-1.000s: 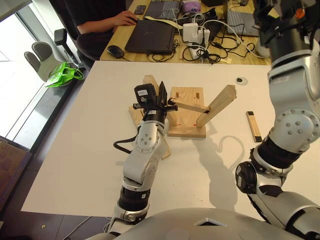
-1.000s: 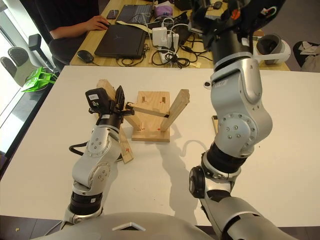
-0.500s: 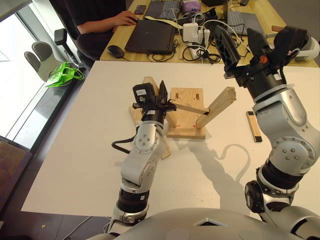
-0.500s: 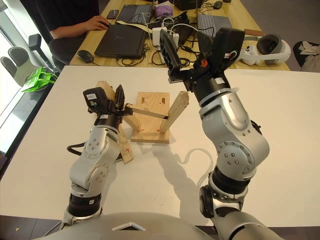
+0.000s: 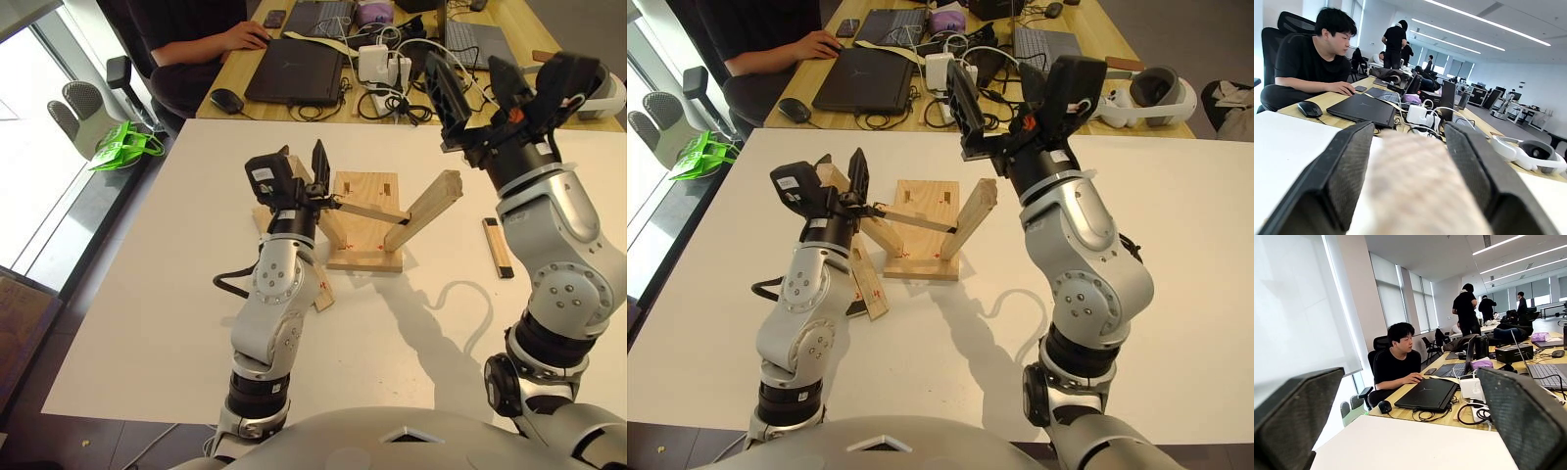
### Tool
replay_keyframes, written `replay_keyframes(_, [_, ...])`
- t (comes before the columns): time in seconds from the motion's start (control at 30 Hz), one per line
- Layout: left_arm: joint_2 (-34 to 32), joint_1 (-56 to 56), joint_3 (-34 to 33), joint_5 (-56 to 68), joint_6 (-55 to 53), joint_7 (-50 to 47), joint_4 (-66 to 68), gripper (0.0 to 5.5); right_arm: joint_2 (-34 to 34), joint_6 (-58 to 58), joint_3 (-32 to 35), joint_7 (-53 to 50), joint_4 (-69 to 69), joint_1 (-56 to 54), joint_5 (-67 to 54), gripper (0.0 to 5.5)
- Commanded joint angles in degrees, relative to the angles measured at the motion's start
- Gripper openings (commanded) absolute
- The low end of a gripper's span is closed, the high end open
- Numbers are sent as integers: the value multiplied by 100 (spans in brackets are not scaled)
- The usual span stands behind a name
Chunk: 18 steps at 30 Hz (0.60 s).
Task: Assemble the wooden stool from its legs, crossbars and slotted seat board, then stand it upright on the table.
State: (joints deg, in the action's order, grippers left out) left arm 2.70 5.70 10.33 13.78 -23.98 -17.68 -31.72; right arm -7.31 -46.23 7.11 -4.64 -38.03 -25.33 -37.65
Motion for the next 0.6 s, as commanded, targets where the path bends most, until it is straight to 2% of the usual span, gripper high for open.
replay_keyframes(0.03, [282,189,-250,129,-139,3,-266,263,-51,-131,-83,96,-213,72,-182,503])
replay_keyframes(0.1, [251,251,-313,181,-244,8,-446,263,-317,-292,116,722,-355,101,-1051,503])
replay_keyframes(0.2, [215,328,-414,193,-368,-47,-721,263,-835,-451,817,1142,146,-313,-2136,503])
replay_keyframes(0.3, [232,419,-515,232,-513,-76,-827,269,-1079,-403,1254,1059,612,-637,-2895,445])
replay_keyframes(0.37, [265,462,-540,263,-589,-66,-846,269,-1274,-539,1319,1074,593,-545,-4038,418])
replay_keyframes(0.47, [287,474,-562,306,-677,-80,-933,269,-1990,-828,1282,1456,483,-166,-5699,373])
replay_keyframes(0.53, [300,457,-622,334,-692,-93,-968,269,-2706,-1184,1367,1975,640,289,-6721,334])
replay_keyframes(0.6, [307,405,-662,343,-675,-90,-934,269,-3297,-1522,1465,2491,831,783,-7244,303])
